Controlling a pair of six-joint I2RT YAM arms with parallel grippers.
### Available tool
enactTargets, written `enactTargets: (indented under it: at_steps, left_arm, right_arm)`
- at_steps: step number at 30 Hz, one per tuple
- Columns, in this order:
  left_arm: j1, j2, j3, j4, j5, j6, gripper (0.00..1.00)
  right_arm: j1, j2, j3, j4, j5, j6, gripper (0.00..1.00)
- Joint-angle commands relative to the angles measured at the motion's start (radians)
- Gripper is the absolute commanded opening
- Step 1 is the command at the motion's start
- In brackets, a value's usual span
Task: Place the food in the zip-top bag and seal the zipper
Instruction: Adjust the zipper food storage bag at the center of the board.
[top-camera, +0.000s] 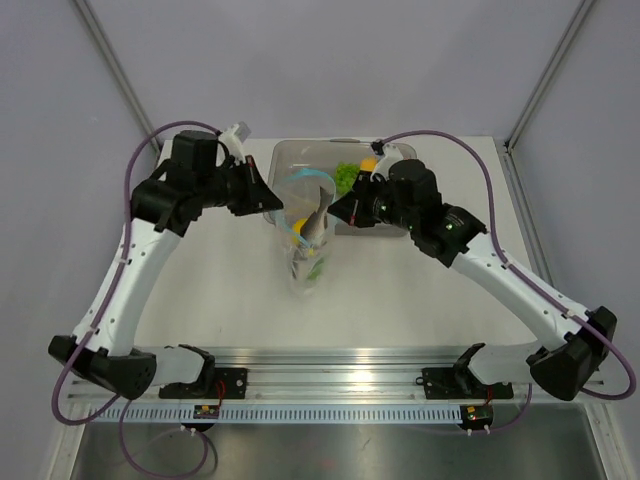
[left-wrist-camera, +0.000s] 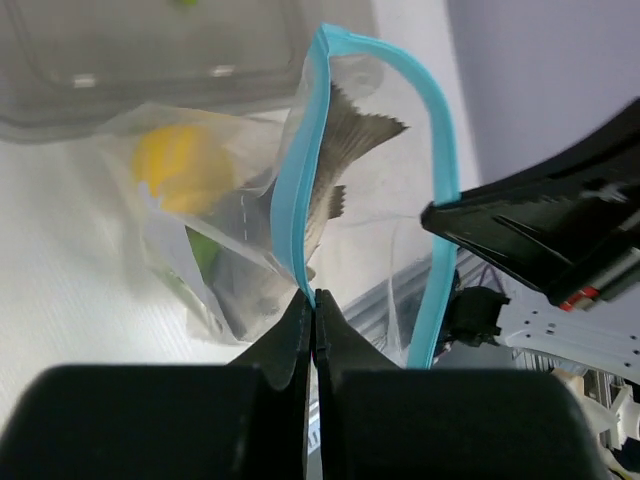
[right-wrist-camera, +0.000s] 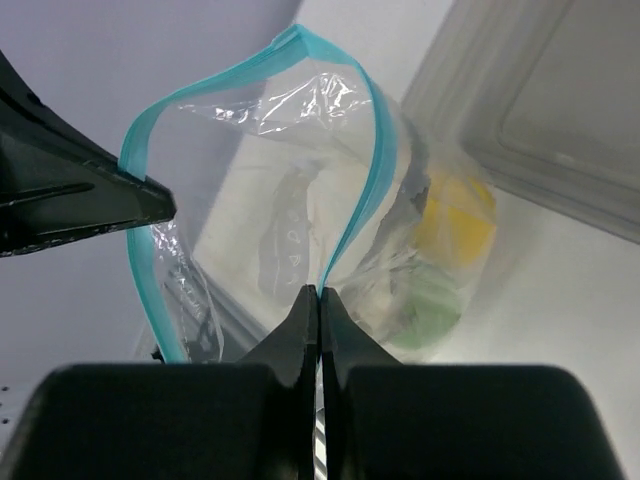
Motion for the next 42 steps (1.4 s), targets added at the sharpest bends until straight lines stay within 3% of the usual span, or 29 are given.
enactTargets:
  at_steps: [1, 9, 12, 17, 20, 22, 29, 35, 36, 37, 39, 41, 42]
  left_arm:
    - [0.002, -0.112, 0.076, 0.053, 0.050, 0.000, 0.00]
    - [-0.004, -0.109, -0.318, 0.127, 0.022, -0.011, 0.00]
    - [-0.004, -0.063, -0.250, 0.035, -0.007, 0.032, 0.00]
    - [-0.004, -0.085, 0.081, -0.046, -0.068, 0.035, 0.00]
    - [-0.003, -0.089, 0.169, -0.062, -0.076, 0.026, 0.00]
    - [-0.004, -0.104, 0.151, -0.042, -0.056, 0.012, 0.00]
    - [-0.004, -0.130, -0.162, 0.061, 0.005, -0.043, 0.00]
    - [-0.004, -0.134, -0.187, 0.070, 0.005, -0.037, 0.00]
    - [-0.004, -0.129, -0.191, 0.071, 0.004, -0.036, 0.00]
    - [-0.004, -0.126, -0.206, 0.079, 0.005, -0.036, 0.00]
    - [-0.004, -0.118, -0.228, 0.090, 0.004, -0.036, 0.00]
    - [-0.006, -0.112, -0.251, 0.099, -0.003, -0.034, 0.00]
    - [-0.006, -0.111, -0.256, 0.099, -0.007, -0.034, 0.00]
  right_arm:
    - [0.009, -0.062, 0.043, 0.081, -0.045, -0.009, 0.00]
    - [0.010, 0.056, -0.197, 0.134, -0.087, 0.068, 0.00]
    - [0.010, 0.062, -0.131, 0.095, -0.121, 0.036, 0.00]
    - [0.015, 0.015, 0.012, 0.038, -0.101, -0.030, 0.00]
    - [0.015, -0.031, 0.009, 0.050, -0.107, -0.024, 0.00]
    - [0.017, -0.042, -0.015, 0.067, -0.108, -0.007, 0.00]
    - [0.018, -0.022, -0.244, 0.131, -0.151, 0.077, 0.00]
    - [0.017, -0.039, -0.266, 0.104, -0.122, 0.059, 0.00]
    - [0.018, -0.036, -0.250, 0.086, -0.095, 0.048, 0.04]
    - [0.018, -0.032, -0.217, 0.066, -0.075, 0.022, 0.34]
    - [0.018, -0.029, -0.181, 0.016, -0.005, -0.004, 0.65]
    - [0.017, -0.038, -0.125, -0.029, 0.059, -0.041, 0.78]
    - [0.015, -0.044, -0.106, -0.043, 0.130, -0.067, 0.79]
